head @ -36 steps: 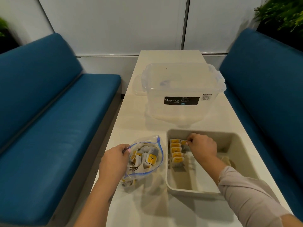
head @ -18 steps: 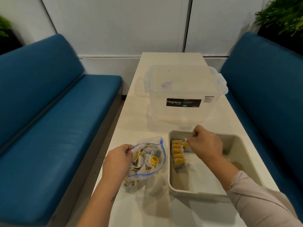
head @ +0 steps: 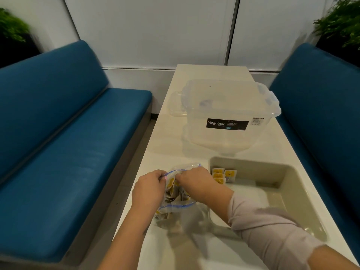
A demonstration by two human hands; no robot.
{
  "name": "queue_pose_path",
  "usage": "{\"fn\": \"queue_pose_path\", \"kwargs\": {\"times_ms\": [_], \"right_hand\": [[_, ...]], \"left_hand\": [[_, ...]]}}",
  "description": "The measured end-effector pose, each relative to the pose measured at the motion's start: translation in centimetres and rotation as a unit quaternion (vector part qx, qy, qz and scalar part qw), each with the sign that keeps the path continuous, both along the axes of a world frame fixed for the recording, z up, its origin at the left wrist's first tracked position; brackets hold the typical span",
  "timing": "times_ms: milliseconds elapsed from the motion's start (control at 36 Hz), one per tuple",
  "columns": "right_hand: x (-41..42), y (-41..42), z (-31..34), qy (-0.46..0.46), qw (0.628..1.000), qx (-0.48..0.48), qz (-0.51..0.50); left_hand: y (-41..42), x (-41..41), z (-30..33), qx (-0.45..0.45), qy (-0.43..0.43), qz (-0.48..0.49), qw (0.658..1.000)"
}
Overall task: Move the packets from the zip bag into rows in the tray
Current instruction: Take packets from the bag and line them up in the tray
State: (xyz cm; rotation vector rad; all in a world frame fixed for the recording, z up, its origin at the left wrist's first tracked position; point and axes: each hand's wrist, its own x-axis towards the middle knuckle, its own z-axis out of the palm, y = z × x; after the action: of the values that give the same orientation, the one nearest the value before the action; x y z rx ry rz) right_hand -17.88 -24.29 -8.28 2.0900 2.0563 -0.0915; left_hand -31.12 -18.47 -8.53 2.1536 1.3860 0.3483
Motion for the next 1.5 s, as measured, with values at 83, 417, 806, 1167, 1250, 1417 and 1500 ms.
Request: {"fn": "queue_pose_path", "kwargs": {"times_ms": [83, 417, 806, 1167, 1250, 1417, 1500], "right_hand": [[0.2, -0.2, 0.0, -0.001, 1.000, 0.017, -0.003], [1.3, -0.7, 1.0, -0.006, 1.000, 0.003, 0.030], [5.5, -3.2, 3.8, 0.407, 0.885, 0.103, -0.199], [13.0, -9.0, 1.8, 0.484, 0.769, 0.207, -0.362], [13.3, -9.4, 0.1, 0.473, 0.765, 0.206, -0.386], [13.7, -9.8, -3.1, 0.480, 0.731, 0.185, -0.448], [13.7, -9.7, -4.0, 0.494, 0.711, 0.177, -0.467]], "left_hand": [[0.0, 0.0, 0.0, 0.002, 0.001, 0.000, 1.000], [0.2, -0.1, -0.1, 0.012, 0.008, -0.007, 1.000], [0.3, -0.1, -0.4, 0.010, 0.000, 0.006, 1.000], [0.1, 0.3, -0.7, 0.015, -0.002, 0.016, 1.000], [0.1, 0.4, -0.7, 0.011, -0.001, 0.018, 1.000], [0.1, 0.4, -0.7, 0.002, 0.001, 0.024, 1.000], [0.1, 0.4, -0.7, 0.002, 0.002, 0.022, 1.000]]}}
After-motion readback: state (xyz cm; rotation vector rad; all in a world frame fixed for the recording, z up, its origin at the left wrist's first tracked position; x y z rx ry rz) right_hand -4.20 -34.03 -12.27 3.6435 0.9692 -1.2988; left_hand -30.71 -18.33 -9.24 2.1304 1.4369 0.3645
